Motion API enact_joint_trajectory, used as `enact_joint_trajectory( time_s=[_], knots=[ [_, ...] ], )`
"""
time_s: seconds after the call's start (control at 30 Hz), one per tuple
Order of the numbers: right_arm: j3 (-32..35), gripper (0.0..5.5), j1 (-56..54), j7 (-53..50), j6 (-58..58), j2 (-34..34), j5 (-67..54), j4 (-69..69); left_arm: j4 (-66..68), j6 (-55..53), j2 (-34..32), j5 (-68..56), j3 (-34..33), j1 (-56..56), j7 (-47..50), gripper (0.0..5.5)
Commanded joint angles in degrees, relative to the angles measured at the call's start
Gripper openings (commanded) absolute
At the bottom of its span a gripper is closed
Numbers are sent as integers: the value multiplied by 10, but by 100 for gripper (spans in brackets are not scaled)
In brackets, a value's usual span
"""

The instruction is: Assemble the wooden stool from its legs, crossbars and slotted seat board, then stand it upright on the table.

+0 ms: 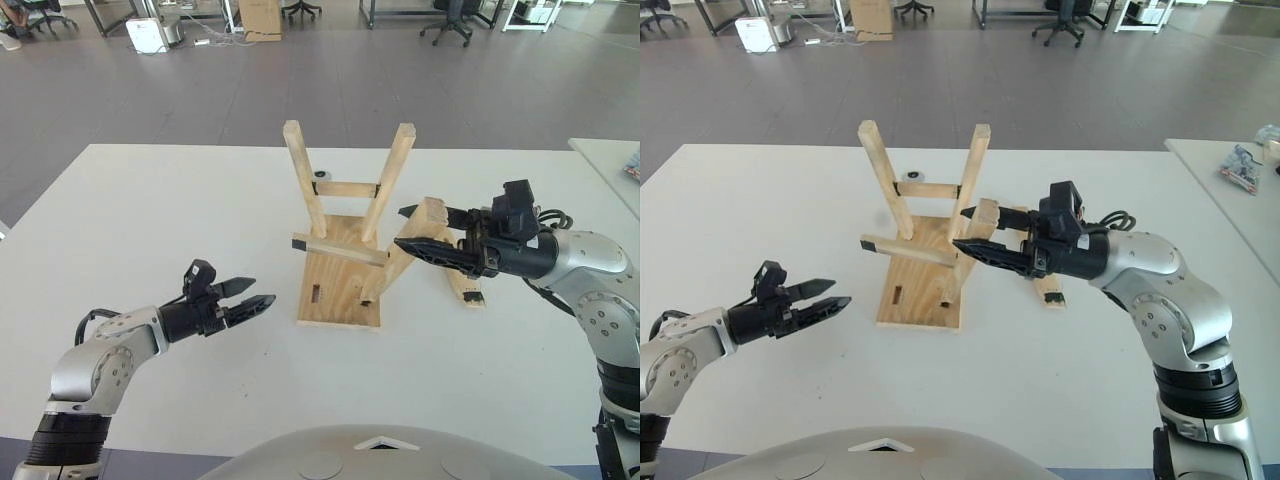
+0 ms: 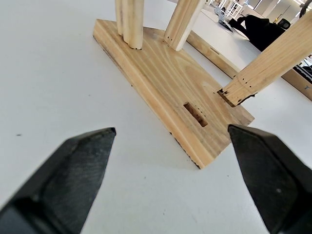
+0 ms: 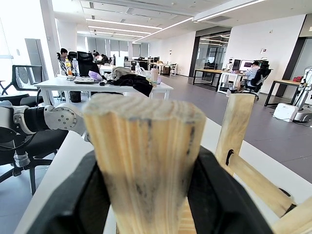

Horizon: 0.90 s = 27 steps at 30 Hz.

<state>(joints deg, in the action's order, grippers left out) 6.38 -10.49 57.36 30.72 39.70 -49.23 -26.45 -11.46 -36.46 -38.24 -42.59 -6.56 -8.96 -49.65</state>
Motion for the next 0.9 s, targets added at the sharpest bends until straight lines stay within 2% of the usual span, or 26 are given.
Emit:
enact_joint_trajectory(
  time_s=[0.03, 0.37, 0.9],
  knots=[
    [1, 205, 2, 16, -6, 10, 13, 7, -8, -1, 5, 3, -10, -13, -1, 425],
    [-47, 205, -30, 52, -26, 9, 54, 35, -19, -7, 18, 2, -21, -26, 6, 425],
    [-55, 205, -56, 51, -27, -1, 59, 33, -17, -12, 34, 1, -29, -26, 13, 425]
  ],
)
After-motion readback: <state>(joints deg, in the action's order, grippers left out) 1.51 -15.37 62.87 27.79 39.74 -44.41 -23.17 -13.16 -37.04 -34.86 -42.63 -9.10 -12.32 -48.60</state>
